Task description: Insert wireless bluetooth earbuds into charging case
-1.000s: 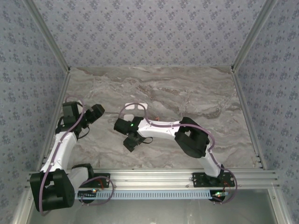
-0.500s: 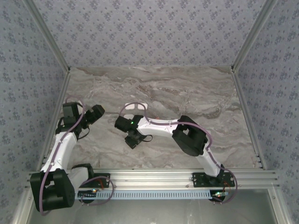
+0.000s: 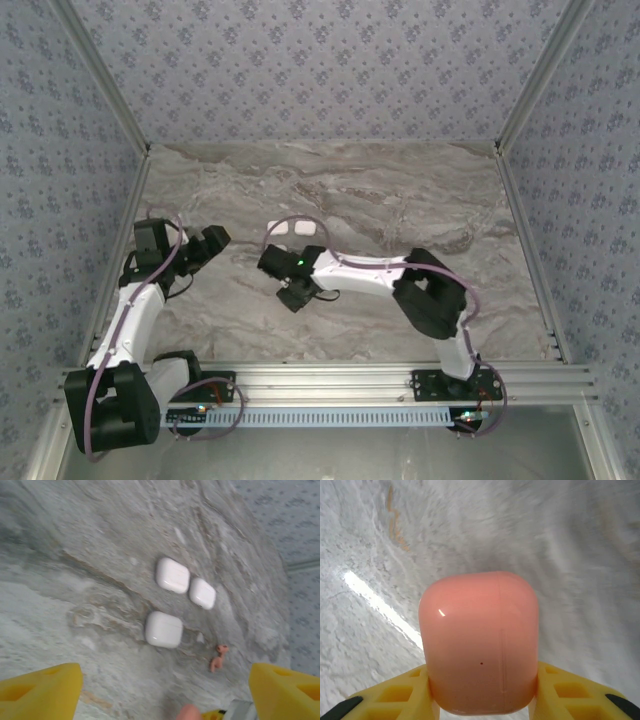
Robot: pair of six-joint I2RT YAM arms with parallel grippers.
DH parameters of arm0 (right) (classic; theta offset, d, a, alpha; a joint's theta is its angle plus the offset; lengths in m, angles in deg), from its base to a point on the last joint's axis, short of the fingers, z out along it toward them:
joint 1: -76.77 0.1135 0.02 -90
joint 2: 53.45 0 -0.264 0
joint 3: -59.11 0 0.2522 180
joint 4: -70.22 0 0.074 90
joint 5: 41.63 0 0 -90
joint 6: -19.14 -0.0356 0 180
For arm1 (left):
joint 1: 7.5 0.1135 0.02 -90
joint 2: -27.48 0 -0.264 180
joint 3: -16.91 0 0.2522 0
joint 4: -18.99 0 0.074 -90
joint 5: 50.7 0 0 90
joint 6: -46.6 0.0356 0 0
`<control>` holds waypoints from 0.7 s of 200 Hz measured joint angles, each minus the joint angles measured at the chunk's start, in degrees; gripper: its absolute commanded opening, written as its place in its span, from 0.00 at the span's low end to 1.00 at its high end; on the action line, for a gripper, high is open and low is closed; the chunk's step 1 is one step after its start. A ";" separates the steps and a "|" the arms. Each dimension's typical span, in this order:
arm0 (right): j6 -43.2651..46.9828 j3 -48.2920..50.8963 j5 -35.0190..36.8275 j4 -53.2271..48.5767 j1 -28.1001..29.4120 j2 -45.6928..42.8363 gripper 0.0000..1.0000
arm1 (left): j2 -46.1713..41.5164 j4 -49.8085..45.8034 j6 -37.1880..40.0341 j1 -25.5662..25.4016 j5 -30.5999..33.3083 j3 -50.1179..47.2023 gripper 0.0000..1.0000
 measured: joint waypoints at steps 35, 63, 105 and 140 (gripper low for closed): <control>7.15 6.56 4.13 6.29 -2.03 -14.82 0.40 | 0.57 0.90 -0.68 -4.15 -8.02 4.11 0.84; 15.23 12.41 7.10 13.00 -2.80 -25.38 0.40 | 1.60 2.80 -0.11 -9.97 -13.46 9.92 0.82; 23.65 17.25 7.30 17.14 -5.73 -33.09 0.40 | 2.82 5.75 1.18 -18.03 -18.12 12.55 0.82; 26.47 17.77 6.67 18.75 -7.04 -36.00 0.40 | 6.75 7.54 1.55 -23.69 -19.39 13.90 0.81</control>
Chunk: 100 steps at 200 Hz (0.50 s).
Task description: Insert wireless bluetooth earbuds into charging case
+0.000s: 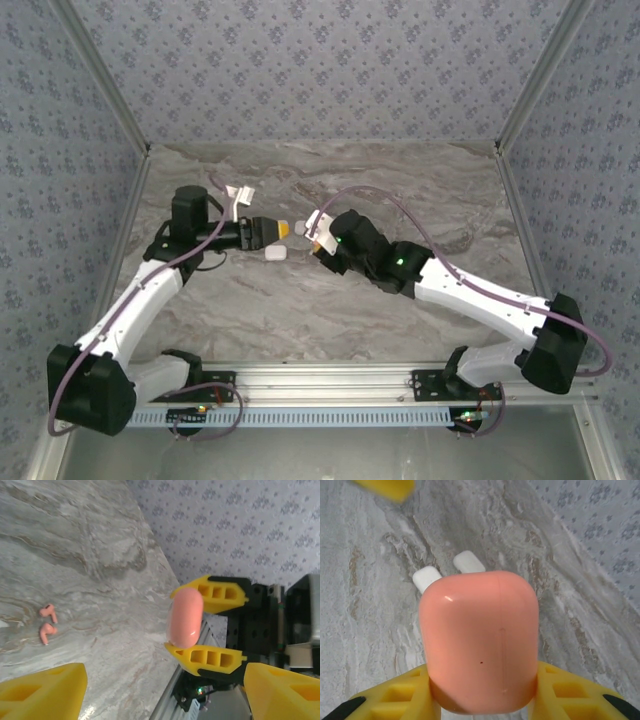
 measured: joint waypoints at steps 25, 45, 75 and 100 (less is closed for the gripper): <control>0.98 0.00 -0.63 0.52 -0.11 -1.01 0.40 | 2.16 0.79 0.24 -2.89 -0.15 1.44 0.80; 1.40 0.00 -1.07 0.59 -0.11 -1.09 0.40 | 3.21 2.10 0.24 -4.79 -0.13 1.86 0.77; 1.92 -0.02 -1.64 0.61 -0.11 -1.09 0.40 | 5.42 3.26 0.37 -7.58 -0.13 2.97 0.65; 2.10 -0.02 -1.95 0.61 -0.11 -1.09 0.40 | 7.28 3.72 0.96 -9.40 -0.15 3.87 0.56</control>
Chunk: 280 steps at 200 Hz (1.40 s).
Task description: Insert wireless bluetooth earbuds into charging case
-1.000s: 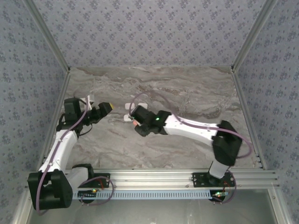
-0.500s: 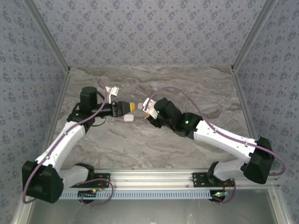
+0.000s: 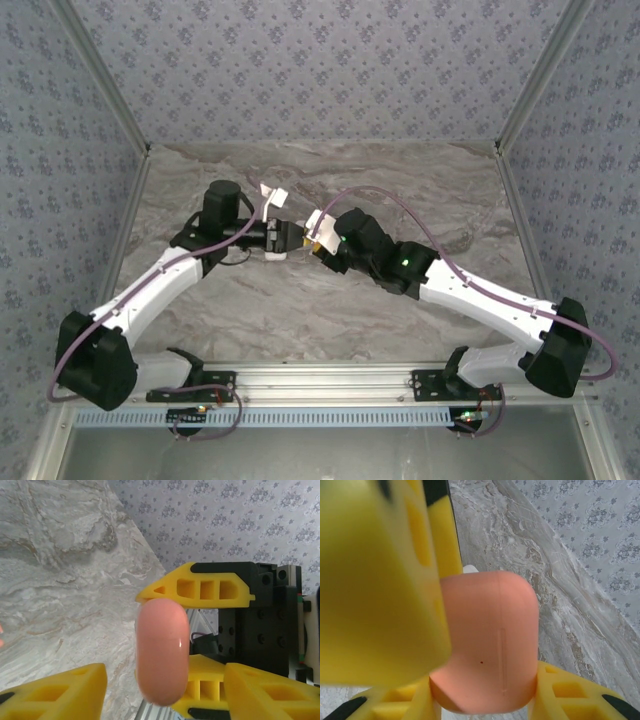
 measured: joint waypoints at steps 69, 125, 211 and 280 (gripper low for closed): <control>-0.02 0.00 -0.79 0.00 0.00 0.00 0.41 | 0.87 0.24 0.39 -1.03 0.02 0.44 0.33; -1.73 -0.28 -3.15 -0.52 -1.25 0.00 0.59 | 1.14 0.48 0.31 -1.05 0.74 0.42 0.16; -14.84 4.31 -27.26 1.81 -15.23 -12.07 1.00 | -4.02 14.38 -0.15 -1.57 7.13 -5.77 0.00; -31.10 8.98 -38.88 17.49 -20.87 -13.11 1.00 | -12.94 29.16 0.33 -3.67 15.61 -13.86 0.00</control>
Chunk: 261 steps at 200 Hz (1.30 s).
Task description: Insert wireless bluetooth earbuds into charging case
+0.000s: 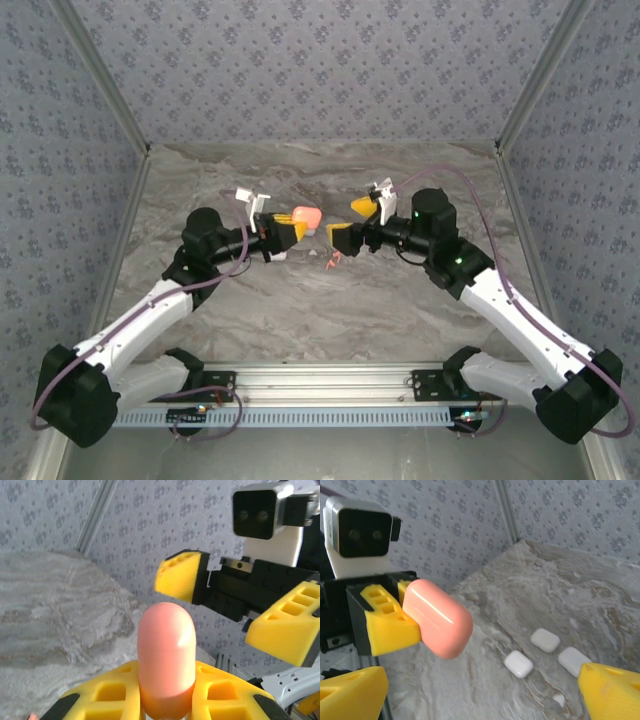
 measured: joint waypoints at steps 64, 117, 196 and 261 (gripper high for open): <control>-4.22 -2.19 -1.22 2.91 0.22 6.32 0.99 | -1.75 2.14 1.75 -1.33 1.70 -0.22 0.00; -4.85 -4.26 -1.20 3.19 0.26 7.74 0.96 | -1.75 2.19 2.54 -1.33 2.49 -0.22 0.00; -5.05 -7.89 -0.94 2.78 -0.44 9.88 0.96 | -1.75 2.14 3.23 -1.40 2.62 -0.22 0.00; -5.29 -8.61 -0.83 2.58 -1.16 11.06 0.96 | -1.75 2.03 4.22 -1.88 1.70 -0.22 0.00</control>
